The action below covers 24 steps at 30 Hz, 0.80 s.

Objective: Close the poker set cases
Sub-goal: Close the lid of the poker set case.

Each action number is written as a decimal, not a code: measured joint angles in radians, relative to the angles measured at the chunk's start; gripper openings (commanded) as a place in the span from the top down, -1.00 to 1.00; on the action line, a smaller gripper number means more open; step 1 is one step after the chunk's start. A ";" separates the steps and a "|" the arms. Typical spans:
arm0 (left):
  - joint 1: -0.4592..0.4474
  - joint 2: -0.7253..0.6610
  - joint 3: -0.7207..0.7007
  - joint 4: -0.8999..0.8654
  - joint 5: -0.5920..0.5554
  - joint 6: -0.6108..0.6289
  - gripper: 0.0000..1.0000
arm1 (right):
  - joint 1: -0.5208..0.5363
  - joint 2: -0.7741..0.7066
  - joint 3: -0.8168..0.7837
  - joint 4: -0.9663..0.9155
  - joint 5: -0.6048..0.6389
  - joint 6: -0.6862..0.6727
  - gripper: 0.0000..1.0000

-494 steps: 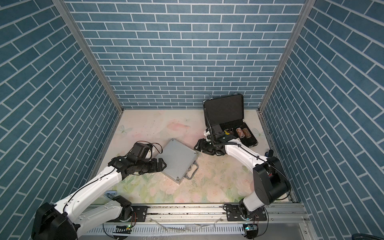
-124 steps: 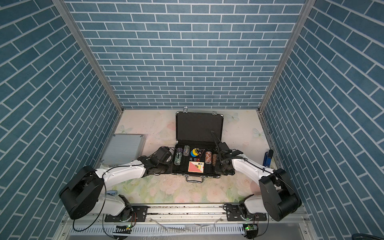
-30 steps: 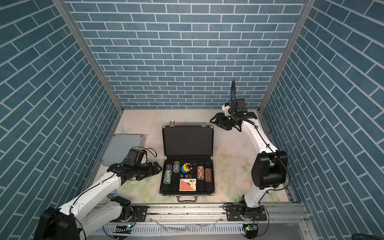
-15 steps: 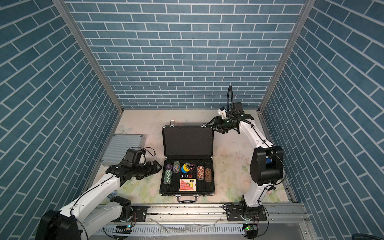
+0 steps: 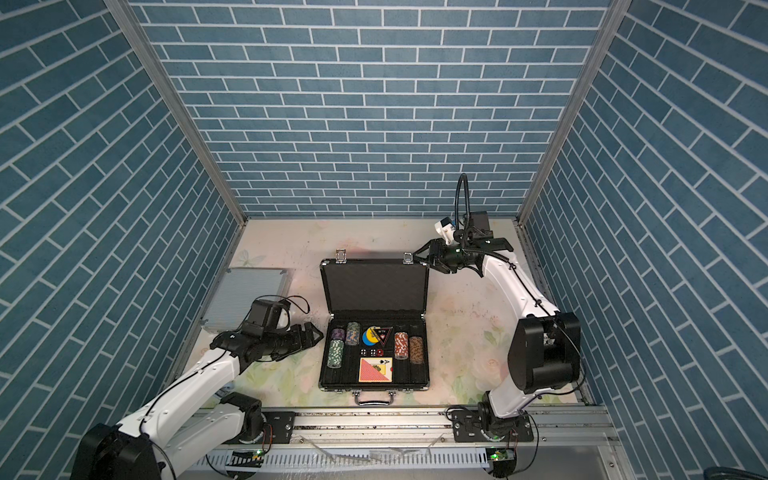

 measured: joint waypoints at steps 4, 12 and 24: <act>0.003 -0.008 0.000 -0.005 -0.010 0.000 -0.86 | 0.009 -0.063 -0.058 0.006 -0.005 0.011 -0.04; 0.013 -0.026 0.000 -0.052 -0.045 -0.003 -0.87 | 0.029 -0.193 -0.187 -0.011 -0.010 0.048 -0.04; 0.016 -0.034 0.002 -0.113 -0.102 -0.004 -0.87 | 0.030 -0.315 -0.380 -0.026 -0.001 0.087 -0.05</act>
